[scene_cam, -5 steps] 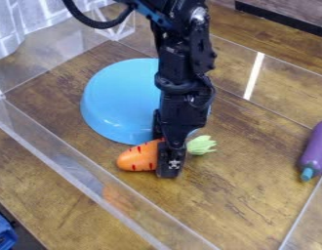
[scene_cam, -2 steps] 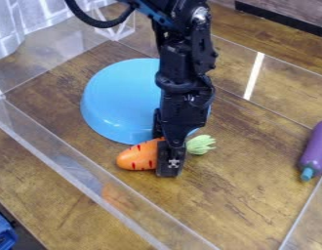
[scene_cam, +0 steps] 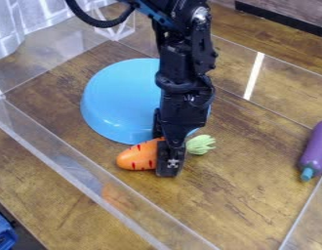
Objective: Put the carrot on the blue tray
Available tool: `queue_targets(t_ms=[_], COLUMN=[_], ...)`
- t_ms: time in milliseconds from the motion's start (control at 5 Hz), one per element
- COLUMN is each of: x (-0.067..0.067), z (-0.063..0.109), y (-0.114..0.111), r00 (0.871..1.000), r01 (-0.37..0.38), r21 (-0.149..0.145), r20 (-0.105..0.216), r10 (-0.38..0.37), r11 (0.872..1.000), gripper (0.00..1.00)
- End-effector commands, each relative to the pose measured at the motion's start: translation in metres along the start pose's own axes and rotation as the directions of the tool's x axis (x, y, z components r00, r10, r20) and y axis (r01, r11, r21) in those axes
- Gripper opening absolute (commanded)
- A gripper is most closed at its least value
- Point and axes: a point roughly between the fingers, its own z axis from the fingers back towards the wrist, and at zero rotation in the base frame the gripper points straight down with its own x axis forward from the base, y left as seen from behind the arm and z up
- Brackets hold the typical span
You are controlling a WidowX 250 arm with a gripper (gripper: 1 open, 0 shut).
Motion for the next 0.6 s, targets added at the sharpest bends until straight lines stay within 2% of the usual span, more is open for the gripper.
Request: queue_targets(t_ms=[0, 400], x=[-0.0097, -0.0109], z=[0.0032, 0.0021], y=[0.0131, 0.0147], r00=[0.999, 0.999], r01=[-0.038, -0.041], r21=[0.014, 0.013], r20=[0.008, 0.007], r10=[0.038, 0.041], r11=[0.999, 0.999], gripper=[0.0, 0.0])
